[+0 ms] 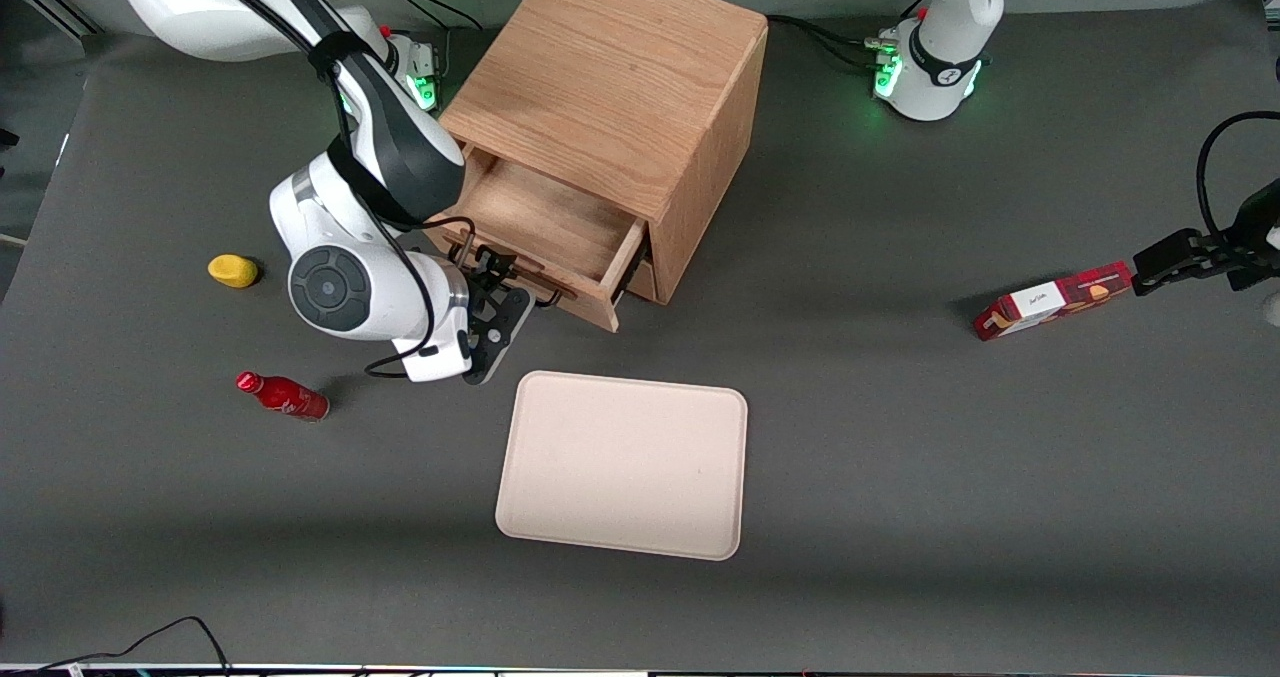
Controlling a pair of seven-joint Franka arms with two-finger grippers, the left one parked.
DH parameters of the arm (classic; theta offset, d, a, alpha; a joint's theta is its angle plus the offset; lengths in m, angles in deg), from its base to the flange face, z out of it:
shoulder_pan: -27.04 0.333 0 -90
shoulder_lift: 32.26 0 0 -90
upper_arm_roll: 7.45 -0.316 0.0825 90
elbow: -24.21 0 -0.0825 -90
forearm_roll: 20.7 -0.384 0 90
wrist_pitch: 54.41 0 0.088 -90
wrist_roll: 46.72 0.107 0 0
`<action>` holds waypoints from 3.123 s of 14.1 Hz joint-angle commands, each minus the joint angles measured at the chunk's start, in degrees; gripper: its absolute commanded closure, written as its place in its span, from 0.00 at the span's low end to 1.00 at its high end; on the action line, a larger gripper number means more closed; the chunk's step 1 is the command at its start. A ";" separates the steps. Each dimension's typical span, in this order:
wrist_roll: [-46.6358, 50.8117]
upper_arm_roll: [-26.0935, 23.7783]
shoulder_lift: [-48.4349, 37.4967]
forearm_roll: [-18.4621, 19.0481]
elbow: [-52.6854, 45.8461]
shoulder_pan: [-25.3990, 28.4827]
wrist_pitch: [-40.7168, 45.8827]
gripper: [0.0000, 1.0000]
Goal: Close top drawer
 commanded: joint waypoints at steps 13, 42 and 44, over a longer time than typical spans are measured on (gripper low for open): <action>10.31 -5.91 -5.78 -1.08 8.51 0.31 0.08 0.00; 16.20 -5.66 -8.85 -2.66 2.90 -1.01 3.86 0.00; 18.38 -3.29 -11.39 -2.66 2.01 -1.09 4.13 0.00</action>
